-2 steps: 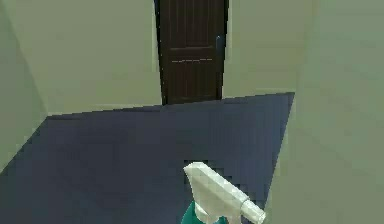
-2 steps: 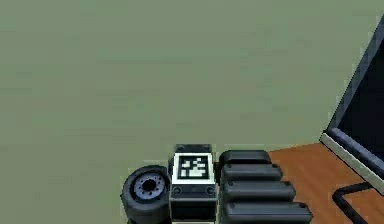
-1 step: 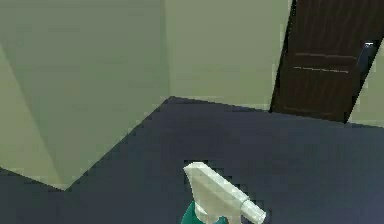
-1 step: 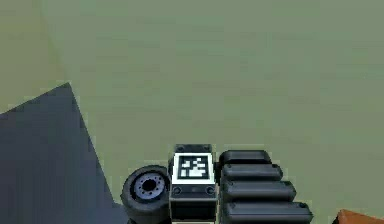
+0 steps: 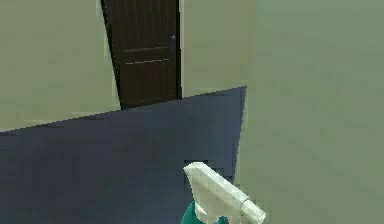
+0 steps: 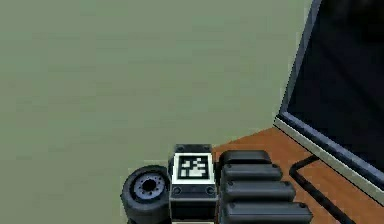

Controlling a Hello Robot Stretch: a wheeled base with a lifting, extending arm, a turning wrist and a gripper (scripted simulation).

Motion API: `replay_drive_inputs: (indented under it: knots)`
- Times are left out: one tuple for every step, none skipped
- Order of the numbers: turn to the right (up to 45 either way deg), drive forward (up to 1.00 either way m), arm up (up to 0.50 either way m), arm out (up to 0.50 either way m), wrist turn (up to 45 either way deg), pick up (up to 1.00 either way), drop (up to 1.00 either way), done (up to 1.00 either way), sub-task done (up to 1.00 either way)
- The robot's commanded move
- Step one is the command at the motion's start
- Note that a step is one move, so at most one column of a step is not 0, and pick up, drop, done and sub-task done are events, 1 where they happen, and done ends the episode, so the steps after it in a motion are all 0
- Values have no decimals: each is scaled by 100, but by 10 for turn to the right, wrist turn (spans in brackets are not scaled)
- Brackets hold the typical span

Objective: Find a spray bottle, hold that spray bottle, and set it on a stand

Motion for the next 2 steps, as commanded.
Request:
replay_drive_inputs:
  knots:
    - [450,0,0,0,0,0,0,0,0]
    - [300,0,0,0,0,0,0,0,0]
